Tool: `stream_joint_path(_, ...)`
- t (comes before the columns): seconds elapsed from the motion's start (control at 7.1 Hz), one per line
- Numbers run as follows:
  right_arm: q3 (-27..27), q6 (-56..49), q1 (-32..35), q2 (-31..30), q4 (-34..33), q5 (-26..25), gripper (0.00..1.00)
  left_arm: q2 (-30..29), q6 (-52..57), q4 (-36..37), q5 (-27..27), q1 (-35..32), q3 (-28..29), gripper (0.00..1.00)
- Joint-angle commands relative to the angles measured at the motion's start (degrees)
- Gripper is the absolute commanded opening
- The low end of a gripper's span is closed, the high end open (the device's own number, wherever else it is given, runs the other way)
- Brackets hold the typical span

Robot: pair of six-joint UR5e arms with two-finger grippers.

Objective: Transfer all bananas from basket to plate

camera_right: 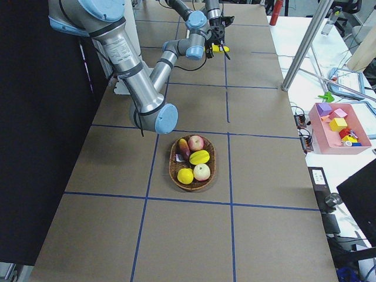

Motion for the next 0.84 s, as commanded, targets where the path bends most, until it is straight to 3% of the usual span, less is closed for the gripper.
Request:
stream_joint_path(0.0, 0.89, -0.53, 3.70, -4.54, -1.34, 3.07, 1.00, 5.56, 1.45, 3.54, -2.17, -4.06, -0.81, 0.00)
stream_joint_path(0.28, 0.71, -6.11, 6.25, -7.72, -5.35, 4.72, 1.00, 9.78, 2.15, 21.60, 0.43, -7.41, -7.38, 0.00)
stream_joint_path(0.56, 0.80, -15.70, 10.90, -9.47, -12.74, 9.55, 1.00, 18.03, 5.83, 25.33, 2.56, -7.77, -7.33, 0.00)
stream_joint_path(0.7, 0.89, -18.61, 12.23, -11.31, -12.94, 10.27, 1.00, 18.50, 9.76, 35.54, 3.09, -8.03, -7.76, 0.00)
